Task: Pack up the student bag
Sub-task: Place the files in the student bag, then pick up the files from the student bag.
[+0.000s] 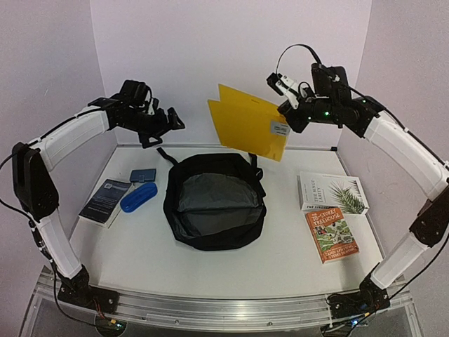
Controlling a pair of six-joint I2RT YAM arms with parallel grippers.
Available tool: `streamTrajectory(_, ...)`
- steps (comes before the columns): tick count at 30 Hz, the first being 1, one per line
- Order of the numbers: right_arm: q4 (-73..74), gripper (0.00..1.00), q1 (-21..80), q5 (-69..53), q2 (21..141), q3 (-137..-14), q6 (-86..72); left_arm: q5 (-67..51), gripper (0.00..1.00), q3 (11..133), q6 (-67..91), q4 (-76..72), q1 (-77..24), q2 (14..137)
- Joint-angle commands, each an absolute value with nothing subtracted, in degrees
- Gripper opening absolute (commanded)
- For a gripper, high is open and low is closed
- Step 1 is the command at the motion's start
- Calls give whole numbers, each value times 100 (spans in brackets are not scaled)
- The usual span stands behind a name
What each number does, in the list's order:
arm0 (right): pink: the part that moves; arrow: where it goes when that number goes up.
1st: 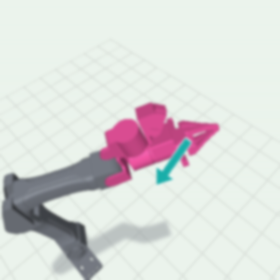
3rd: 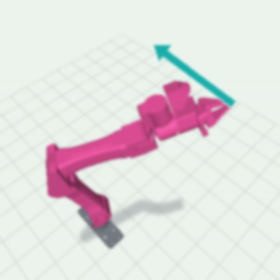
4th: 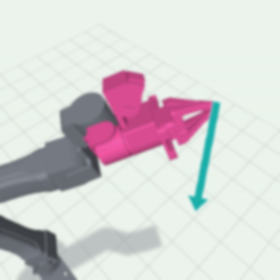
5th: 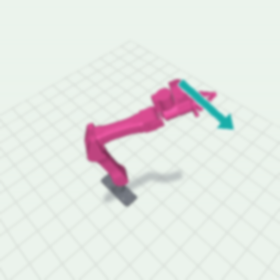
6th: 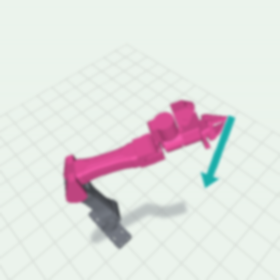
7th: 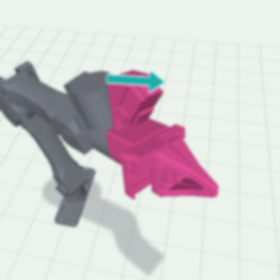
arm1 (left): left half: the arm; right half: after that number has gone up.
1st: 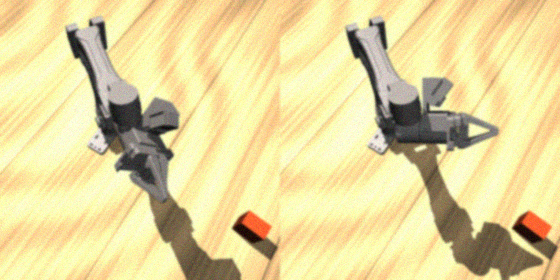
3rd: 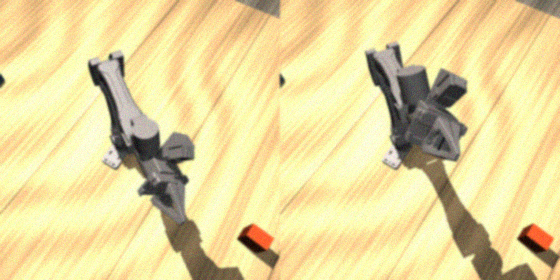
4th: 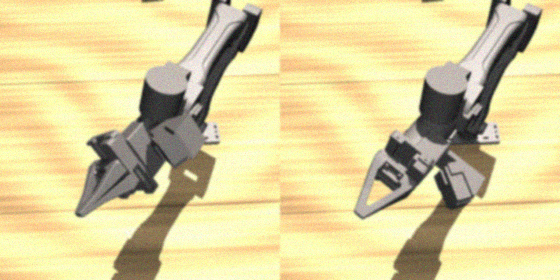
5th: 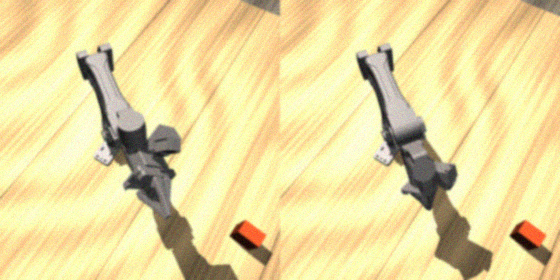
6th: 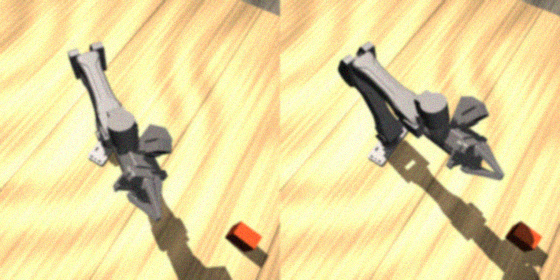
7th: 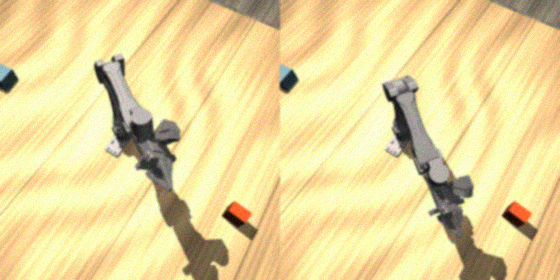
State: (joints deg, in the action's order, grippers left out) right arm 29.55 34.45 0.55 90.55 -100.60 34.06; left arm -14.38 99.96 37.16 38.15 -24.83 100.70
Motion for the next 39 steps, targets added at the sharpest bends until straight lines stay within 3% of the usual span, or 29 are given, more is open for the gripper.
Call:
streamTrajectory(1, 1235, 0, 4100, -78, 8304, -9624, 3549, -1264, 100, 9739, 4020, 3254, -2206, 9341)
streamTrajectory(6, 383, 0, 4827, -264, 7727, -7715, 4620, -1100, 100, 9627, 3946, 3495, -2125, 9213)
streamTrajectory(8, 222, 9, 5005, -316, 7697, -6813, 5022, -1059, 100, 9462, 3995, 3488, -2092, 9138)
streamTrajectory(9, 186, 25, 5059, -379, 7697, -6525, 5180, -1069, 100, 9366, 4016, 3479, -2085, 9103)
streamTrajectory(11, 246, 77, 5098, -587, 7620, -5882, 5292, -1115, 100, 9183, 4051, 3476, -2069, 9051)
streamTrajectory(12, 395, 92, 5119, -703, 7512, -5695, 5265, -1134, 100, 9118, 4051, 3510, -2070, 9042)
streamTrajectory(13, 604, 98, 5140, -849, 7389, -5577, 5224, -1151, 100, 9064, 4052, 3553, -2069, 9040)
streamTrajectory(21, 2461, 98, 5149, -1900, 6849, -5286, 4330, -2360, 100, 8765, 3559, 3578, -2069, 9397)
streamTrajectory(28, 2869, 98, 5044, -1638, 6893, -5227, 3086, -3795, 100, 9423, 2378, 4336, -2085, 10459)
streamTrajectory(34, 3404, 98, 3862, -3162, 7779, -6050, 1290, -3936, 100, 10277, 1761, 5016, -2084, 11126)
streamTrajectory(39, 3548, 95, 2877, -4705, 8766, -6242, 243, -3829, 100, 10231, 1801, 4934, -2084, 11064)
